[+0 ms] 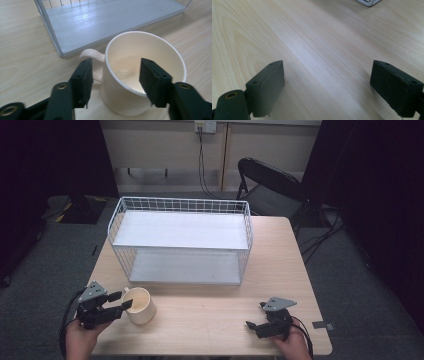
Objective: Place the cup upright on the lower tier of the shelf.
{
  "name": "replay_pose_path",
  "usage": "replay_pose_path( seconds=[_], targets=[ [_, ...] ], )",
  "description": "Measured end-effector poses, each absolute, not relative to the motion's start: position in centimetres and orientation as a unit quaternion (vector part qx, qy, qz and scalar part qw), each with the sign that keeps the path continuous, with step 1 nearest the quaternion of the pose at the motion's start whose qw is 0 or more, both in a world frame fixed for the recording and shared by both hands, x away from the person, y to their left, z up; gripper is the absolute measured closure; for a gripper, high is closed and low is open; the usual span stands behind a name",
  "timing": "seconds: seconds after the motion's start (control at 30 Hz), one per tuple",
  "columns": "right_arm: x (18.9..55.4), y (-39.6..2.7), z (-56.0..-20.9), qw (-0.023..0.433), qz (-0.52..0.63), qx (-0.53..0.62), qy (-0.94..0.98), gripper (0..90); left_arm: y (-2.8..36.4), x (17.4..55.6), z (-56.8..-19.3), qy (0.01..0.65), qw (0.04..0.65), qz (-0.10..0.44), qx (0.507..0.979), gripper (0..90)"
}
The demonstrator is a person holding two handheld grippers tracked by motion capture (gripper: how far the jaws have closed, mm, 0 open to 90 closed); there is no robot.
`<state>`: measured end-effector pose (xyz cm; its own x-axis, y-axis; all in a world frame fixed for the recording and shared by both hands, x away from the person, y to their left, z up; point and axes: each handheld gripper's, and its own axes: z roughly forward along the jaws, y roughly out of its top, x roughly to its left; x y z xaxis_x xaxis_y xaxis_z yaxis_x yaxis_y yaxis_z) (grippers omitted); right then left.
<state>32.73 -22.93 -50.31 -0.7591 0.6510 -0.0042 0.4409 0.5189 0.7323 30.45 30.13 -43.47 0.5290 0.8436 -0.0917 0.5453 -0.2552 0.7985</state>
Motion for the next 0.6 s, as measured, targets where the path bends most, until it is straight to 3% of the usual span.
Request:
replay_pose_path(
  seconds=[0.43,0.6],
  targets=[
    [32.72,-22.93,-50.30,0.141,0.374,0.318,0.860,11.7,29.51,30.82,-43.44,0.468,0.398,0.194,0.765,65.5],
    [32.72,-22.93,-50.31,0.141,0.374,0.318,0.860,11.6,29.49,31.09,-43.41,0.477,0.396,0.191,0.761,67.5]
  ],
)
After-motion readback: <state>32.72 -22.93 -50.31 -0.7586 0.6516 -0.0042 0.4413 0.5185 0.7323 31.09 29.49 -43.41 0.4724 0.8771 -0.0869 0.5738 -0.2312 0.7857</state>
